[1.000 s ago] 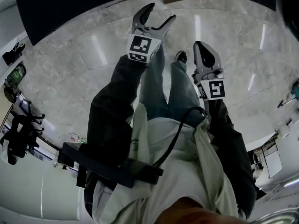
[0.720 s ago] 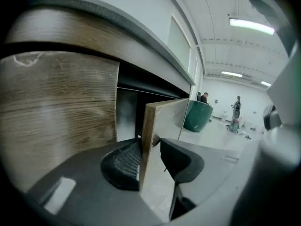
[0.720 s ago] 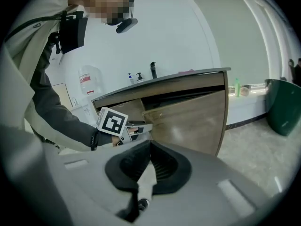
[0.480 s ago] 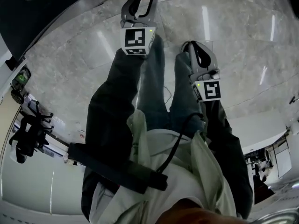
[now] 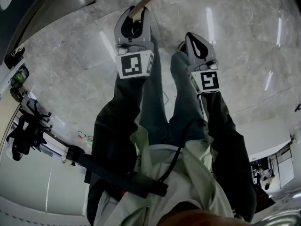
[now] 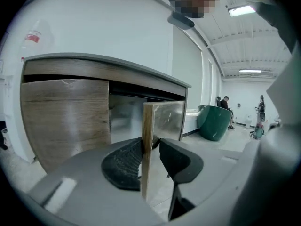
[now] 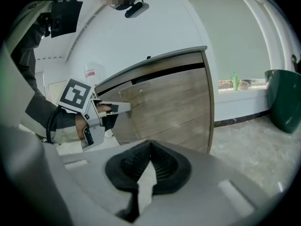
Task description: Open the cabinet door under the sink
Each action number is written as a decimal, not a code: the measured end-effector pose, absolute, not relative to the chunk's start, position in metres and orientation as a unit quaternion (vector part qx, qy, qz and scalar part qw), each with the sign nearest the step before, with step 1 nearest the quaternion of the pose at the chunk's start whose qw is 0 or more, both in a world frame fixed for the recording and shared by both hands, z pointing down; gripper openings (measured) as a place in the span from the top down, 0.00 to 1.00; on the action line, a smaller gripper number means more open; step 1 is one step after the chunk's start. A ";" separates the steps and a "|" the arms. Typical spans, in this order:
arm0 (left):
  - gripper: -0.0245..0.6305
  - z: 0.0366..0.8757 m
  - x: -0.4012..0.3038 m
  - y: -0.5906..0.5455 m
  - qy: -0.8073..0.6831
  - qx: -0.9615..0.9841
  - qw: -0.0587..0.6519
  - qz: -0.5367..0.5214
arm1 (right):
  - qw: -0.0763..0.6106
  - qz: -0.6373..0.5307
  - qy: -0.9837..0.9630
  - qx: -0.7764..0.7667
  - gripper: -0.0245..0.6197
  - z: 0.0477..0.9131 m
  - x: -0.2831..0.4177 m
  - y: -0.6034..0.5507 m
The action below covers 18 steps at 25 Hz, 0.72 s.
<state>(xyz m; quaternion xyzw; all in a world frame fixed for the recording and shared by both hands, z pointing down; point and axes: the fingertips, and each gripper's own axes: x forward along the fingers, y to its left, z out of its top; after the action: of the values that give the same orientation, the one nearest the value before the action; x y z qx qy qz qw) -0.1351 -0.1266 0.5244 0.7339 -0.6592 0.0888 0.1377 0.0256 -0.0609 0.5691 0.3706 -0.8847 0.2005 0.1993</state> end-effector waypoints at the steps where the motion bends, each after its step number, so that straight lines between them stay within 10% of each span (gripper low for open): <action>1: 0.78 0.525 -0.130 -0.122 -0.667 0.728 0.136 0.084 | 0.199 0.199 -0.886 0.368 0.96 0.573 0.035 -0.058; 18: 0.84 0.518 0.049 -0.041 -0.596 0.790 0.092 0.113 | 0.247 0.225 -0.859 0.388 0.96 0.596 0.164 0.032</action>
<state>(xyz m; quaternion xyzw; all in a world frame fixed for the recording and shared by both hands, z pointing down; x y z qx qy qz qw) 0.0490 -0.0412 0.5176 0.7899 -0.5958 0.1125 0.0918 0.1637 0.0320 0.5962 0.3881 -0.8588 0.2252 0.2474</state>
